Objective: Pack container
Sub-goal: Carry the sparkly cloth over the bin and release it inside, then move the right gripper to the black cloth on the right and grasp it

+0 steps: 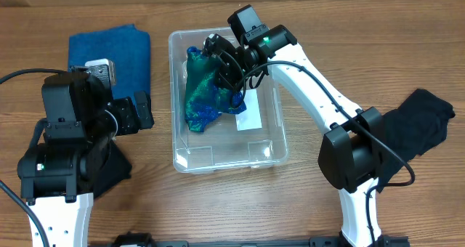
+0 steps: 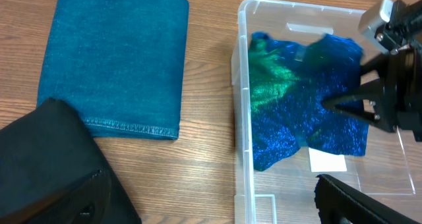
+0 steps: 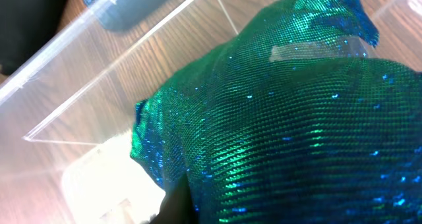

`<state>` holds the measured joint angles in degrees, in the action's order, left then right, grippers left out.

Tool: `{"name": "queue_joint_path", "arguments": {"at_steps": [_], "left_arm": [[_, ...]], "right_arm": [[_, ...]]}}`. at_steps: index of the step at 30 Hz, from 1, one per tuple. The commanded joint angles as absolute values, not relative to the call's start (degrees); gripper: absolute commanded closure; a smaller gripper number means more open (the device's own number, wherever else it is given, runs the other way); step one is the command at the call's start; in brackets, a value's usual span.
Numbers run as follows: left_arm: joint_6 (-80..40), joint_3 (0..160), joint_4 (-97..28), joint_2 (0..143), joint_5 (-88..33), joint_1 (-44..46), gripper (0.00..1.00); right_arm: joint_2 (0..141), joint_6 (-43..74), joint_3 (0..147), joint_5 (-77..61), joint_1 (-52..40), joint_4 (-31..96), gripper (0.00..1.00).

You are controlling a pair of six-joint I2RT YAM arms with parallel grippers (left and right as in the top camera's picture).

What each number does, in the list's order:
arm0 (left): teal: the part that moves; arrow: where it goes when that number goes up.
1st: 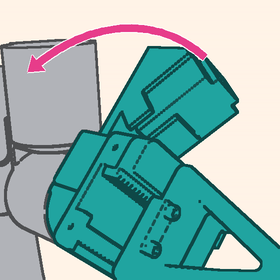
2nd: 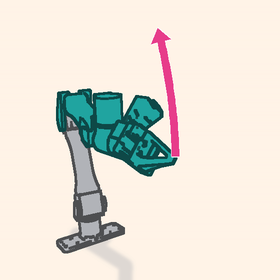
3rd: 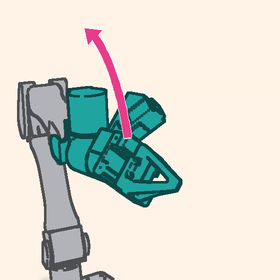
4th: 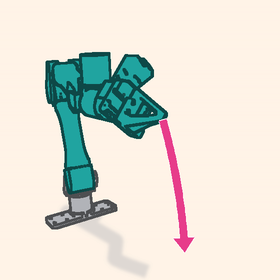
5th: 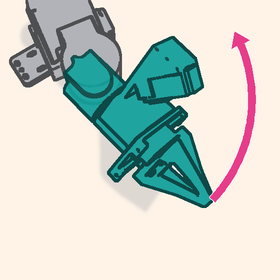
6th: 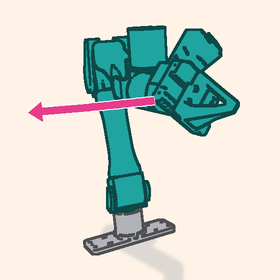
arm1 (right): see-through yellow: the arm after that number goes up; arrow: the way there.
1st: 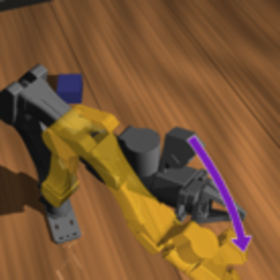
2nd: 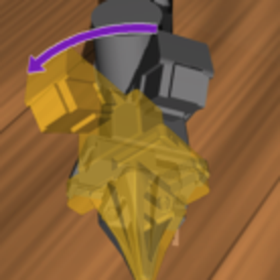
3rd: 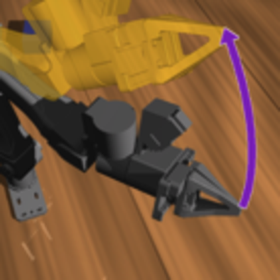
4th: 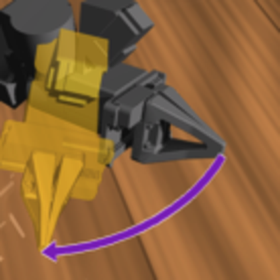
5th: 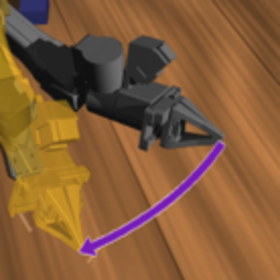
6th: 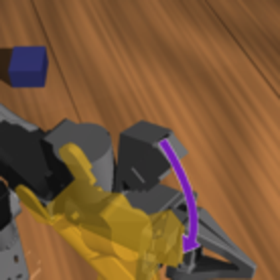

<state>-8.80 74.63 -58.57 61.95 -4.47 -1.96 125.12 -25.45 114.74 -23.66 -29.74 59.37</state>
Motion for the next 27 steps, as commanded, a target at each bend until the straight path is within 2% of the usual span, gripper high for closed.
{"name": "queue_joint_path", "arguments": {"at_steps": [1, 3, 6, 8, 12, 14, 18, 24, 27], "left_arm": [[-7.7, 76.3, -58.5, 62.3, -4.1, -1.9, 0.00], [-7.7, 76.3, -58.5, 62.3, -4.1, -1.9, 0.00], [-7.7, 76.3, -58.5, 62.3, -4.1, -1.9, 0.00], [-7.7, 76.3, -58.5, 62.3, -4.0, -1.9, 0.00], [-7.6, 76.3, -58.5, 62.3, -3.9, -1.9, 0.00], [-7.6, 76.3, -58.5, 62.3, -3.9, -1.9, 0.00], [-7.6, 76.3, -58.5, 62.3, -3.8, -1.9, 0.00], [-7.6, 76.3, -58.0, 62.3, -3.8, -1.9, 0.00], [-7.6, 76.3, -58.0, 62.3, -3.8, -1.9, 0.00]], "right_arm": [[124.7, -16.7, 115.8, -7.6, -28.6, 57.2, 0.00], [124.7, -10.0, 117.6, 2.5, -27.6, 58.9, 0.00], [122.1, -7.2, 124.0, 12.2, -26.8, 63.6, 0.00], [119.5, -5.5, 126.5, 16.4, -26.8, 64.3, 0.00], [110.3, 5.5, 128.8, 22.5, -24.3, 65.1, 0.00], [105.8, 14.1, 128.8, 22.3, -19.2, 68.4, 0.00], [102.3, 24.5, 128.7, 10.9, 1.1, 82.3, 0.00], [100.2, 22.0, 128.6, 3.3, 21.0, 93.6, 0.00], [97.6, 20.8, 128.1, 2.3, 26.6, 96.4, 0.00]]}}
